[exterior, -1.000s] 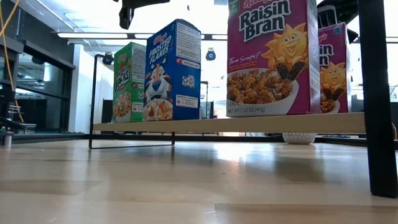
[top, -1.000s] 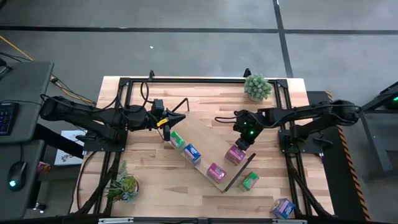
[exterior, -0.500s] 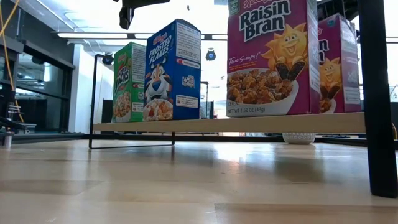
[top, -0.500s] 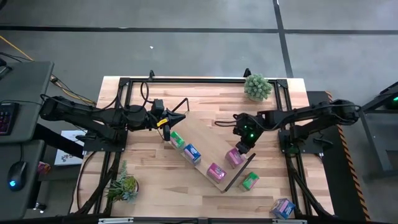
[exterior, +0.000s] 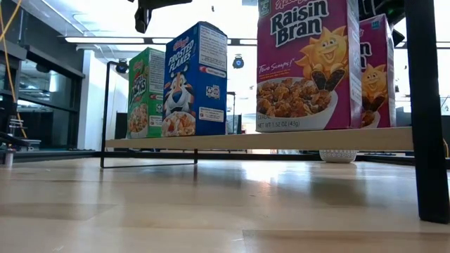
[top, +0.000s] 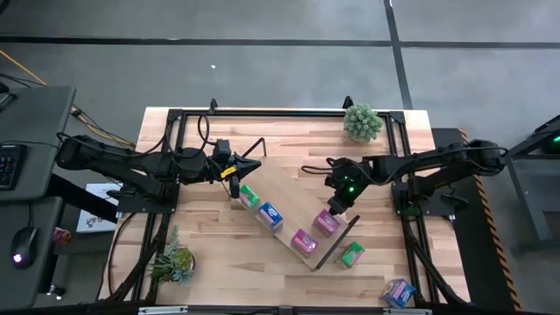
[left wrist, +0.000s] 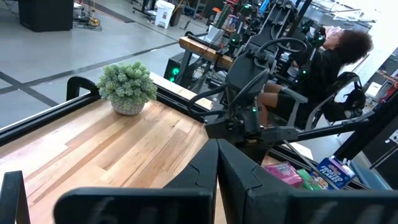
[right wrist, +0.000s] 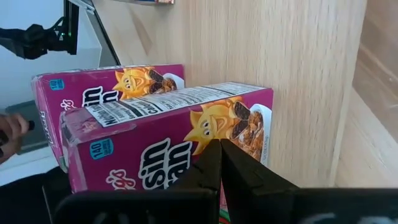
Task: Stack cereal on shelf
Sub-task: Adjust the violet cereal box in the back on the shelf
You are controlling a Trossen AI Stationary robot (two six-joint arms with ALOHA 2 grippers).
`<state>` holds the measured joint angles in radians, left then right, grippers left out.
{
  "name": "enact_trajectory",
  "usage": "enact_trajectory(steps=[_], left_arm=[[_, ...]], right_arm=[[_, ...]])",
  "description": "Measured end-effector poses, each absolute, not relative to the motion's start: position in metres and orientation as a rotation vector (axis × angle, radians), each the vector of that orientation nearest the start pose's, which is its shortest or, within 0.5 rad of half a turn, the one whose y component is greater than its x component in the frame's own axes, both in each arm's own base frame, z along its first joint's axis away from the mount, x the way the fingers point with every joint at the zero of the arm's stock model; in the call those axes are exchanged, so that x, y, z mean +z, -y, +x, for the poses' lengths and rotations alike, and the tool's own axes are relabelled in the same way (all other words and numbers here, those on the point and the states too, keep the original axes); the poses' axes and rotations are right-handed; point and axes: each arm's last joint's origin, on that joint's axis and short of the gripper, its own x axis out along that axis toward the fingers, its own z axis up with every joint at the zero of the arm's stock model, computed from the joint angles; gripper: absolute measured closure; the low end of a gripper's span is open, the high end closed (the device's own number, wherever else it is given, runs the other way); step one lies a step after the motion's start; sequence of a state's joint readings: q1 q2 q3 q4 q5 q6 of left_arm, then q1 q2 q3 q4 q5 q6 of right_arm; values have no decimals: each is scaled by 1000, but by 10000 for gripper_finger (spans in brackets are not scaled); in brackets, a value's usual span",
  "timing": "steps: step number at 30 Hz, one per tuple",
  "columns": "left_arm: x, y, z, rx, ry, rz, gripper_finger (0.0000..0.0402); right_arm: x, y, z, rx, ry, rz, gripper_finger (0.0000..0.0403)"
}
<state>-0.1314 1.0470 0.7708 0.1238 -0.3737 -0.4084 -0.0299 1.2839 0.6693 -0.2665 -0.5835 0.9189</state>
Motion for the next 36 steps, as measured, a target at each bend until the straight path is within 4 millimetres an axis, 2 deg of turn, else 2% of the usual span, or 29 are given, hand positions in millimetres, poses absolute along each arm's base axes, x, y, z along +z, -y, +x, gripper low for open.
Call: enact_trajectory(steps=[12,20,26,32,36], left_arm=[[309,20,233,267,-98,-358,401],[309,20,233,268,-98,-358,401],[309,20,233,268,-98,-358,401],[309,20,233,267,-98,-358,401],[309,20,233,267,-98,-358,401]], right_arm=[[194,-21,239,98,-1066,1119,403],[201,-21,247,75,-948,1138,403],[201,-19,248,56,-934,1132,403],[198,-11,235,-37,-1011,1136,403],[198,-13,224,-54,-1090,1122,403]])
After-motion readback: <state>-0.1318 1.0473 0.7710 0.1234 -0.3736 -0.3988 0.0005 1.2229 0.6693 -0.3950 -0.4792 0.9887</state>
